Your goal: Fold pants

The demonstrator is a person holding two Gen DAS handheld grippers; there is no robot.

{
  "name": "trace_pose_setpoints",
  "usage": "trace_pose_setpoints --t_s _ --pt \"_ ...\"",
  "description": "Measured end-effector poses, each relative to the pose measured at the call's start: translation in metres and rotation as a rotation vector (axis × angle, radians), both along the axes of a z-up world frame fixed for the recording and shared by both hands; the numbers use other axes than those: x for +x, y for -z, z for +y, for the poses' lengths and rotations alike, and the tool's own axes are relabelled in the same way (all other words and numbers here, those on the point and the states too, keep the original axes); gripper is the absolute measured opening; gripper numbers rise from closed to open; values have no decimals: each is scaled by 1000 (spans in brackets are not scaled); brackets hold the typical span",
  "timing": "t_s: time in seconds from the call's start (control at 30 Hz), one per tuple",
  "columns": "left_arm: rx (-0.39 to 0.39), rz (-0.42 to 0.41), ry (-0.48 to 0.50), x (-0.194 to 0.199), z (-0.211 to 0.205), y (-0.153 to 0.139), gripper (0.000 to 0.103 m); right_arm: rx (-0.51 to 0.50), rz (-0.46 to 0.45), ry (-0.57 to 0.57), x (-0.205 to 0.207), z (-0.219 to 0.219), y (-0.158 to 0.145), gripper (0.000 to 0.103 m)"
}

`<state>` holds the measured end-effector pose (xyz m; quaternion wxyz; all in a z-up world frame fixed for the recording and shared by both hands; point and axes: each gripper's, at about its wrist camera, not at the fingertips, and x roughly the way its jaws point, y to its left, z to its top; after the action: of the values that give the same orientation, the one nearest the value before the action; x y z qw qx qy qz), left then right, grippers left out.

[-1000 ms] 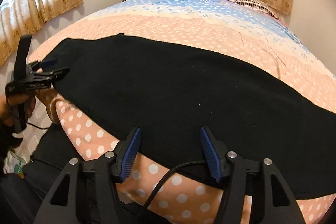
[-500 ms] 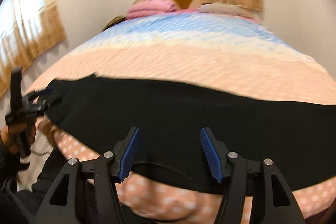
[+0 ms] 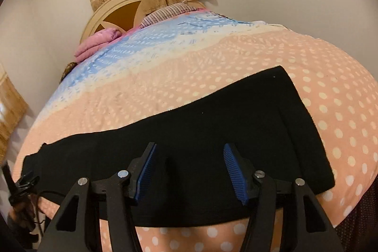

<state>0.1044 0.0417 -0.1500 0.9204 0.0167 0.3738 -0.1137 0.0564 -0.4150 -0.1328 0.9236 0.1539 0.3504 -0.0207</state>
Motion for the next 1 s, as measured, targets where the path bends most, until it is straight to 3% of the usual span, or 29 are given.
trace_pose_setpoints --t_s 0.17,0.3,0.37,0.53,0.77,0.9,1.0 --pt "9 -31 3 -5 -6 -6 103 37 -74 69 -24 -30 -19 59" --pt "1 -14 -6 -1 -2 3 103 68 -10 125 -33 -64 -8 59" --pt "-37 -16 -14 -1 3 5 103 106 -47 105 -40 -71 -8 59" --pt "-2 -66 -30 -6 10 -5 103 126 -118 147 -56 -83 -27 59" --pt "9 -77 -95 -1 30 -9 103 179 -48 198 -71 -105 -6 59" --pt "39 -66 -116 2 33 -2 103 262 -67 182 -73 -111 0 59" --pt "35 -59 -130 4 40 0 103 266 -56 165 -72 -106 3 59"
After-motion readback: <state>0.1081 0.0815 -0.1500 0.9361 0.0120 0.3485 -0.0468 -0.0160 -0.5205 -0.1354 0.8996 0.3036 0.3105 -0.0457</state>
